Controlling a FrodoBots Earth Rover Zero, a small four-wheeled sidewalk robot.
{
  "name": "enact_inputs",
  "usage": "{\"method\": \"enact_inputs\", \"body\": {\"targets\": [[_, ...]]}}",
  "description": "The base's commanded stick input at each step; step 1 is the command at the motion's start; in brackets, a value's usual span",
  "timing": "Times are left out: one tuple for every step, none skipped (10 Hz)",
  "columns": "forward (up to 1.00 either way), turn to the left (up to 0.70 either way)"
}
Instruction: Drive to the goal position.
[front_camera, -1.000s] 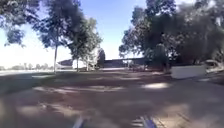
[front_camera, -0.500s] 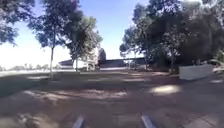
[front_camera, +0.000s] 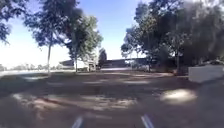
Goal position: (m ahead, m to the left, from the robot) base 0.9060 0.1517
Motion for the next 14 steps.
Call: {"method": "enact_inputs", "body": {"targets": [[1.00,0.00],[1.00,0.00],[1.00,0.00],[1.00,0.00],[1.00,0.00],[1.00,0.00],[1.00,0.00],[1.00,0.00],[1.00,0.00],[1.00,0.00],[1.00,0.00],[1.00,0.00],[1.00,0.00],[1.00,0.00]]}}
